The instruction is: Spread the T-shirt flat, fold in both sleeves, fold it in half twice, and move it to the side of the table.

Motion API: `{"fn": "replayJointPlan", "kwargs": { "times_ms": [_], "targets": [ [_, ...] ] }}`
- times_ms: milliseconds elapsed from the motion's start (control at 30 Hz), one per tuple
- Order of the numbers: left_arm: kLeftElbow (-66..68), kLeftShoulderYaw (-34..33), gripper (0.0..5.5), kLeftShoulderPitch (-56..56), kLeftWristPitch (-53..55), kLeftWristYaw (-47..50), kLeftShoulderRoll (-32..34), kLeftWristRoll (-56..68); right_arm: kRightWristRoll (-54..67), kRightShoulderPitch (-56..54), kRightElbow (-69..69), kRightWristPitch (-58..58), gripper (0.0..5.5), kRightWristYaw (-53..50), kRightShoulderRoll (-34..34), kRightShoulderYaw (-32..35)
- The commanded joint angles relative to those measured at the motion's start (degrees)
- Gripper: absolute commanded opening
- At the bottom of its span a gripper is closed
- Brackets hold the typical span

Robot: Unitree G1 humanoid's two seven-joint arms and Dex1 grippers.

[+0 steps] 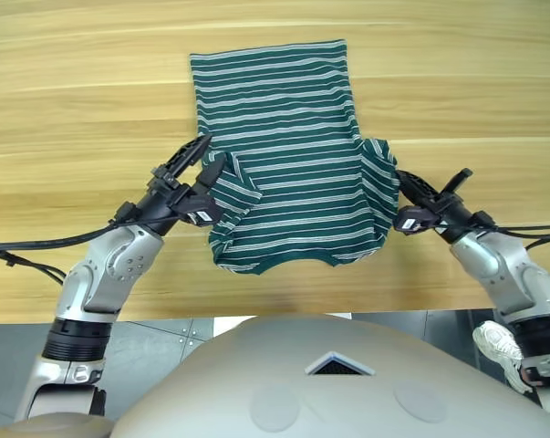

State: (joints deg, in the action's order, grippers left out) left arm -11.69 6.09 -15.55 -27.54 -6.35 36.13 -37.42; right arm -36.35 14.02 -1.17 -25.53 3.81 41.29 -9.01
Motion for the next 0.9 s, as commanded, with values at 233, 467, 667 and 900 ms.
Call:
{"fn": "replayJointPlan", "kwargs": {
  "times_ms": [233, 467, 667, 900],
  "targets": [
    [3.2, 2.1, 2.22, 0.4, -1.0, 1.4, -0.7, -2.0, 0.1, -1.8, -2.8, 2.0, 0.02, 0.3, -3.4, 0.4],
    [4.4, 2.9, 2.22, 1.2, -1.0, 2.0, -1.2, -2.7, 1.4, -1.1, -7.3, -0.2, 0.02, 5.1, -5.4, -4.9],
    [5.2, 3.8, 2.22, 1.1, -0.9, 1.7, -1.4, -3.2, 0.3, -2.1, -5.9, -0.3, 0.02, 6.9, -5.0, -6.2],
    [5.3, 2.1, 2.22, 0.4, -0.4, 1.0, 0.4, -2.0, 0.3, -3.8, -4.4, -0.6, 0.69, 8.1, -4.9, -6.8]
  ]
}}
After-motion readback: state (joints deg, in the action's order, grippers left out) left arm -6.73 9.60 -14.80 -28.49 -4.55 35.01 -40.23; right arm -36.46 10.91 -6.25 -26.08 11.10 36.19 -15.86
